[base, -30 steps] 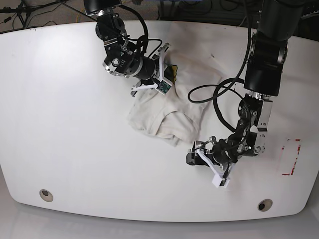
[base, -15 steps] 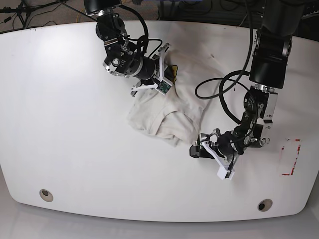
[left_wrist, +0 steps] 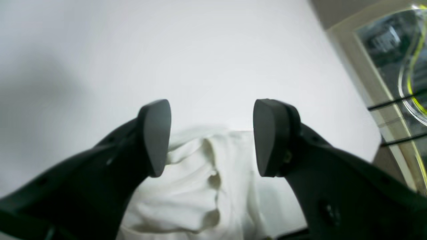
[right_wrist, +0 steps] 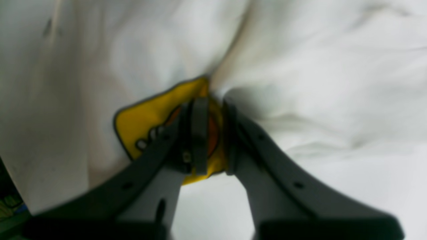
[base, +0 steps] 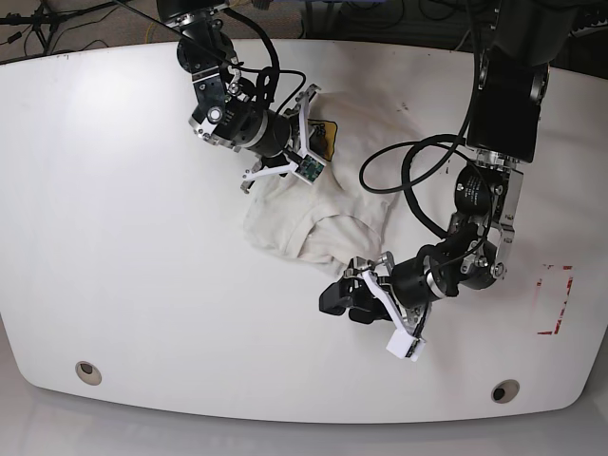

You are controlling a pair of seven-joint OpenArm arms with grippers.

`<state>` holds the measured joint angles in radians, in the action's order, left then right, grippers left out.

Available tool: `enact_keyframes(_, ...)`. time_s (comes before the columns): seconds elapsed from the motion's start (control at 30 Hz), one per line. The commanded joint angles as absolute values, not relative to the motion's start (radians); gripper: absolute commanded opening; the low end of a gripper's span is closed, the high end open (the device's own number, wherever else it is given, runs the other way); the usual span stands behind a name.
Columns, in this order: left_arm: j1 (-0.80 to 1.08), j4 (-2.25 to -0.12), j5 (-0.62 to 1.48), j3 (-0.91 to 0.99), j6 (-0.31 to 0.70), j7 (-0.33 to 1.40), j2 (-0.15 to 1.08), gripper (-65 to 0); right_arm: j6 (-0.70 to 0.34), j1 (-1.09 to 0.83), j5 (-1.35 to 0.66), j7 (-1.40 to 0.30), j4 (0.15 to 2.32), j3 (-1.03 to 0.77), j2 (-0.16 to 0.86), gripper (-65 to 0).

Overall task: Fold the T-shirt properly
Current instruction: 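Pull the left gripper's fabric outward away from the right gripper, then grasp the bundle near the yellow graphic with the left gripper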

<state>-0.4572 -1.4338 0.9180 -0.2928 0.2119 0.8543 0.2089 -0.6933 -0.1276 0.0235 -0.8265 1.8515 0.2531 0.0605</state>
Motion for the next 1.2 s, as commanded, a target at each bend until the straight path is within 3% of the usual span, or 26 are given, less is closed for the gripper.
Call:
enact_keyframes(0.0, -0.455, -1.488, 0.924, -0.292, 0.214, 0.912, 0.239, -28.2, -0.698, -0.081, 0.012, -0.831, 1.902, 0.242, 0.058, -57.9)
enact_keyframes(0.33, -0.265, -1.644, 0.926, -0.291, 0.214, 0.912, 0.326, -28.2, -0.698, 0.036, 0.008, -0.888, 1.92, 0.091, 0.076, -57.7)
enact_keyframes(0.6, -0.114, -1.747, 0.924, -0.275, 0.214, 0.912, 0.39, -28.3, -0.698, 0.107, 0.008, -0.888, 1.831, 0.079, 0.093, -57.7)
enact_keyframes(1.17, 0.024, -1.802, 0.769, -0.323, 0.214, 0.912, 0.349, -28.3, -0.698, 0.163, 0.007, -0.736, 1.563, 0.081, 0.113, -57.7)
